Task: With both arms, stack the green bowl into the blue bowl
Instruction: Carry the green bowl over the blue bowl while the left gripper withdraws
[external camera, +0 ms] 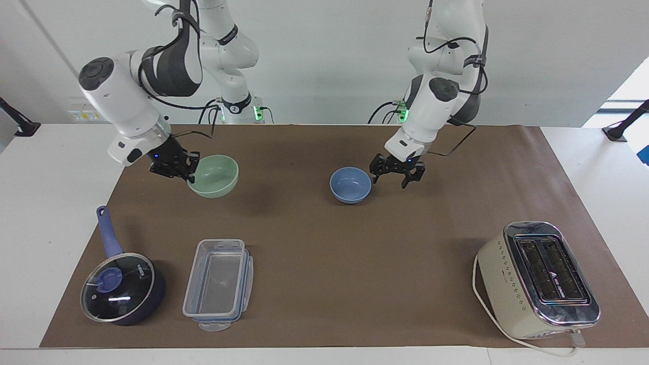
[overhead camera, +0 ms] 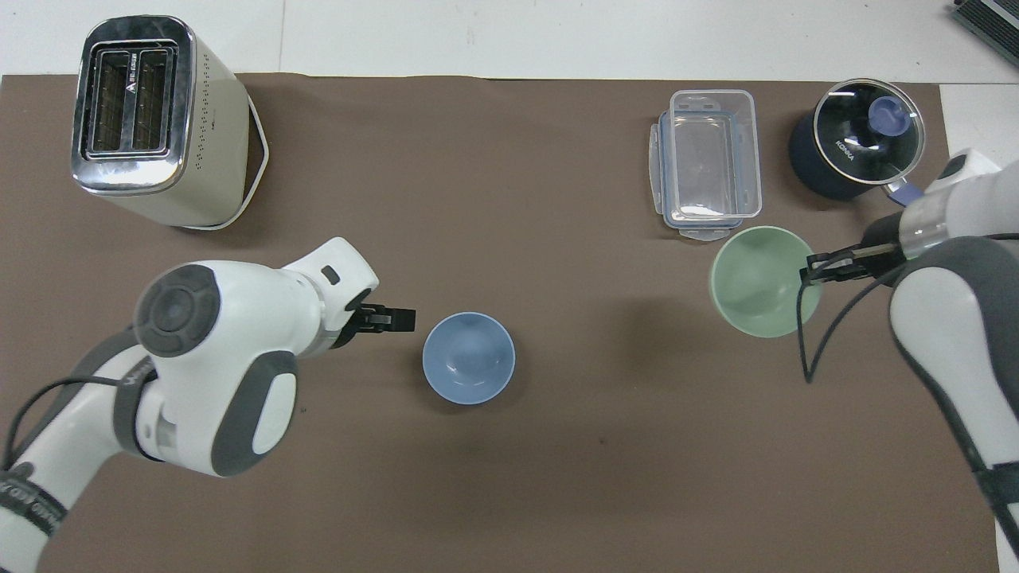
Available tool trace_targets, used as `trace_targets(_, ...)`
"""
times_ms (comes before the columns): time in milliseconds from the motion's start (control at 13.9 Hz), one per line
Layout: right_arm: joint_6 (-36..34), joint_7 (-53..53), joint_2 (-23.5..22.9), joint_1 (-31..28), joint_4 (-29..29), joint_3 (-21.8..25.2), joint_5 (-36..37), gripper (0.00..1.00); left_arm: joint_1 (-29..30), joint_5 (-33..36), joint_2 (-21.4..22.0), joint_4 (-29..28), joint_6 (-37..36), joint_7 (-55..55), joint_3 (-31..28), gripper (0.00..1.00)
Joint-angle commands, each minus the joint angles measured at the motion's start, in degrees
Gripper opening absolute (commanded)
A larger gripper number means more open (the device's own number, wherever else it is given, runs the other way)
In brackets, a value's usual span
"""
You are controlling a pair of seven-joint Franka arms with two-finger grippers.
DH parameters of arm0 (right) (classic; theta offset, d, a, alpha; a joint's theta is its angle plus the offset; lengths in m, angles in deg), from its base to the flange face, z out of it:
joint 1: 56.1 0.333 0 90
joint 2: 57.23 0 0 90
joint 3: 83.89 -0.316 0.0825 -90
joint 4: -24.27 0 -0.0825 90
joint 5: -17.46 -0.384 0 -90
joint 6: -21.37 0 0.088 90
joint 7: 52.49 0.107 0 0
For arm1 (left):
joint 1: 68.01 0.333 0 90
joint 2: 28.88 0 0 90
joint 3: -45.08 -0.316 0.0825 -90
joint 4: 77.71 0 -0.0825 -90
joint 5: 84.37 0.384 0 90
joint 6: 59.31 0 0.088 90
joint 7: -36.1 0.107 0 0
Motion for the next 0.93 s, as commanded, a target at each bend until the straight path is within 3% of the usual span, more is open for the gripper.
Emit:
trace_targets(0, 2.88, 9.62, -0.56, 6.01, -0.11, -0.06, -0.37, 0.0, 6.21, 1.66, 1.87, 6.95, -12.04, 6.94, 0.41, 1.0)
trace_targets(215, 6.57, 18.41, -1.88, 13.65, -0.72, -0.06, 0.07, 0.0, 9.3, 7.72, 1.69, 14.52, -19.97, 9.41, 0.41, 1.0)
trace_targets(574, 9.48, 27.83, -2.23, 21.57, -1.25, -0.06, 0.07, 0.0, 13.95, 9.67, 0.9, 27.09, -31.92, 13.27, 0.15, 1.0)
trace_targets(861, 12.27, 36.69, -3.97, 27.37, -1.25, -0.06, -0.02, 0.0, 15.19, 11.42, 0.46, 29.83, -35.28, 13.37, 0.15, 1.0)
